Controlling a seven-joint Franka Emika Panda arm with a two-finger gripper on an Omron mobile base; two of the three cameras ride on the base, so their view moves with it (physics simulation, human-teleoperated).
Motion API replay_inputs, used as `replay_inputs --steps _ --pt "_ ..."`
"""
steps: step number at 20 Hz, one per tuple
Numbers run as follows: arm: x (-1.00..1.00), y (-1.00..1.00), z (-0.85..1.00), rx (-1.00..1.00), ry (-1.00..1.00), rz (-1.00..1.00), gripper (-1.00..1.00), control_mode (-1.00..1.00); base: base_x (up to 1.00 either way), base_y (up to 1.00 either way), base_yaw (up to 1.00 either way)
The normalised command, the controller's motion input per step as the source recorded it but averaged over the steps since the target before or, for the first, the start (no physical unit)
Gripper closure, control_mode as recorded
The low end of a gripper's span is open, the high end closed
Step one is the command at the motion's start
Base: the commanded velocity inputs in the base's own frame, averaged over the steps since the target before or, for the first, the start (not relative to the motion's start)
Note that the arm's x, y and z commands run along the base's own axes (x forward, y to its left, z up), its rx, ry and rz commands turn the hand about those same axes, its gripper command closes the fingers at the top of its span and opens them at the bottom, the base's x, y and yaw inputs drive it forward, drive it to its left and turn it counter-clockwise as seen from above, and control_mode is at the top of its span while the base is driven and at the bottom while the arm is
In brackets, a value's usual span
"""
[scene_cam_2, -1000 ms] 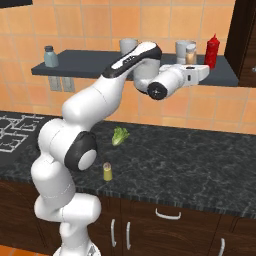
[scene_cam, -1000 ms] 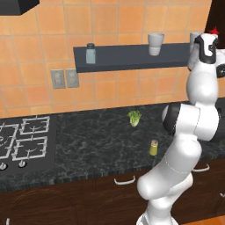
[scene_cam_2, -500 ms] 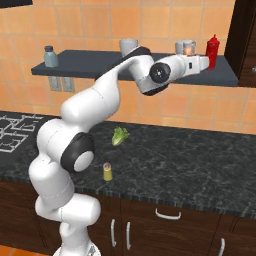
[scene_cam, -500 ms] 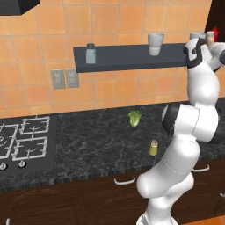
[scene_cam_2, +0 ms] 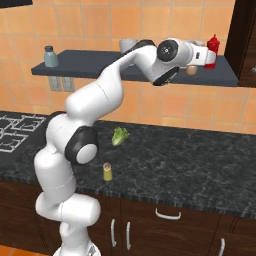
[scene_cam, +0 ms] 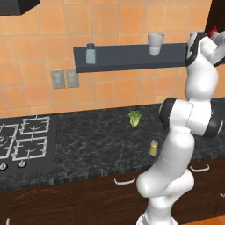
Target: Put the shaker and condiment bottle from the counter next to their counterparts in the cabinet.
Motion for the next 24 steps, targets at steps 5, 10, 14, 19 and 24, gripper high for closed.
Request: replay_inputs --steps 5,10,14,19,24 --pt "-0.22 -0.27 0.01 0.14 0.0 0.0 -1.0 -1.0 0.0 0.0 0.0" --pt "-0.36 0.0 0.18 0.02 0.0 0.1 -1.0 -1.0 0.0 0.0 0.0" --pt "-0.38 0.0 0.18 0.0 0.0 0.13 -1.0 -1.0 0.0 0.0 0.0" --pt "-0.9 0.04 -0.22 -0.01 -0.18 0.1 -1.0 -1.0 0.0 0.0 0.0" --pt "-1.0 0.43 -0.89 -0.14 -0.37 0.13 -1.0 -1.0 0.0 0.0 0.0"
